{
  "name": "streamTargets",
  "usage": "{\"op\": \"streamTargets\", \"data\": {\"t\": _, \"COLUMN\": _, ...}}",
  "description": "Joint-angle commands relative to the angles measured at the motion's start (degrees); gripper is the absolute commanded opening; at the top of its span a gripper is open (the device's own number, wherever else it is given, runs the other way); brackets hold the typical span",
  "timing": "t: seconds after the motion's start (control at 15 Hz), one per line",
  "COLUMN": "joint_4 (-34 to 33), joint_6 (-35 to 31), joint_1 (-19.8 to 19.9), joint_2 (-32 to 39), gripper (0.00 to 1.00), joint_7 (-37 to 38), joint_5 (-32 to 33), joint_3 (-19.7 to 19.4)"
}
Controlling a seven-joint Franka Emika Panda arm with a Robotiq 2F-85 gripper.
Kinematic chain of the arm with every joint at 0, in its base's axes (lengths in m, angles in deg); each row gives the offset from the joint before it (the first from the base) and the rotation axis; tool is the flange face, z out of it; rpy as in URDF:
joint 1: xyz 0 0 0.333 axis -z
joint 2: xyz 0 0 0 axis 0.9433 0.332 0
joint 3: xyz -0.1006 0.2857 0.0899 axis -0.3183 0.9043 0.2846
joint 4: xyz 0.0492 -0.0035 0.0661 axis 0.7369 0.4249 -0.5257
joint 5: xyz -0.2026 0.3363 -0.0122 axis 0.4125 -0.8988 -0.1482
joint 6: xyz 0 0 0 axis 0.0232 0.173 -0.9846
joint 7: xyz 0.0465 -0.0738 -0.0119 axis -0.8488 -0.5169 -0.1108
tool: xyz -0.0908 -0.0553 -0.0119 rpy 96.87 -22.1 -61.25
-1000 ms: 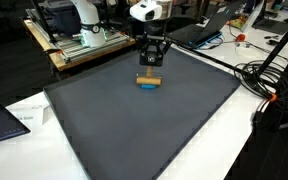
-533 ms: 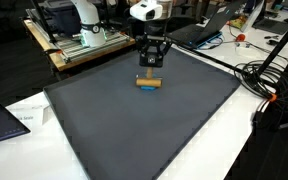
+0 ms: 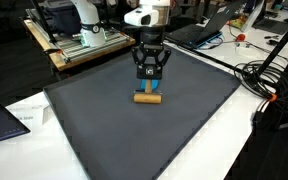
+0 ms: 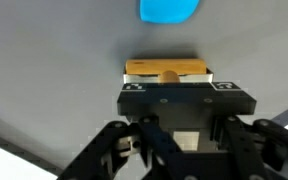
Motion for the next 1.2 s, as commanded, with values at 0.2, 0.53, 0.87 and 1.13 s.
{"op": "streamTargets", "data": {"t": 0.2, "joint_4": -2.09, "joint_6": -1.33, "joint_1": -1.06, "joint_2": 3.42, "gripper": 0.22, "joint_7": 2.06, "joint_5": 1.41, "joint_3": -1.88}}
{"op": "streamTargets", "data": {"t": 0.53, "joint_4": -1.07, "joint_6": 2.09, "joint_1": -2.01, "joint_2": -1.64, "gripper": 0.22, "joint_7": 2.88, "joint_5": 2.02, "joint_3": -2.15}}
{"op": "streamTargets", "data": {"t": 0.87, "joint_4": 0.27, "joint_6": 2.99, "joint_1": -3.08, "joint_2": -6.6, "gripper": 0.22, "joint_7": 4.7, "joint_5": 4.34, "joint_3": -1.78}}
{"op": "streamTargets", "data": {"t": 1.13, "joint_4": 1.73, "joint_6": 6.62, "joint_1": -2.83, "joint_2": -10.99, "gripper": 0.22, "joint_7": 2.52, "joint_5": 4.43, "joint_3": 0.44}}
